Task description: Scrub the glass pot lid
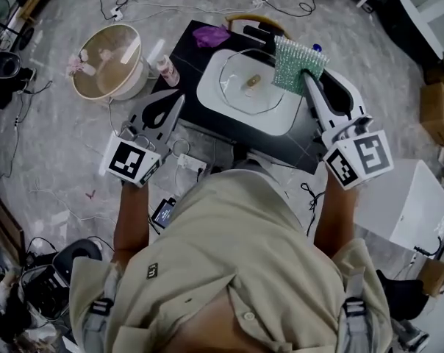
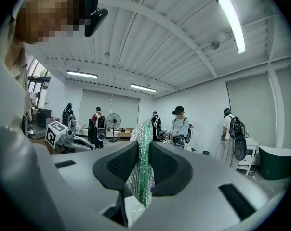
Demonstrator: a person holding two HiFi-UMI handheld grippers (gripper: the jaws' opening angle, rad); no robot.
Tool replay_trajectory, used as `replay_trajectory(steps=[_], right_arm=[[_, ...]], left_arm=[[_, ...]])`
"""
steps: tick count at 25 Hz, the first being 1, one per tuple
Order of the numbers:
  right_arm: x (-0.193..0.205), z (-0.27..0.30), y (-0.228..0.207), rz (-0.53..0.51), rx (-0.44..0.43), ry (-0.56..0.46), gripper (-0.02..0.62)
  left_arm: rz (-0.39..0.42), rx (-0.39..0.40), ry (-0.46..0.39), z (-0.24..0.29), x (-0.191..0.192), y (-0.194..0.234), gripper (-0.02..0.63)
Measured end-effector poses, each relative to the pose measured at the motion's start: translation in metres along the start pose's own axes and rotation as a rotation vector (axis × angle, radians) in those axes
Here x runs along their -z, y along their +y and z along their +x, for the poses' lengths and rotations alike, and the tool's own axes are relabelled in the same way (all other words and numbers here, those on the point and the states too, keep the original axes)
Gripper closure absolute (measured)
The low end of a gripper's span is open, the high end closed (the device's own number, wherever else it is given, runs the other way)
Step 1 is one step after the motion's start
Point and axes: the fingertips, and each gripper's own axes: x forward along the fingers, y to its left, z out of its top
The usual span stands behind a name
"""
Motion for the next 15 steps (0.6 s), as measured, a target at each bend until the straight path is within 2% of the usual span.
replay_trajectory(steps=[15], right_arm=[[0.006, -0.019, 0.001, -0.016, 0.031, 0.007, 0.511]], left_arm=[[0.001, 0.023, -0.004, -0.001, 0.0, -0.014, 0.592]])
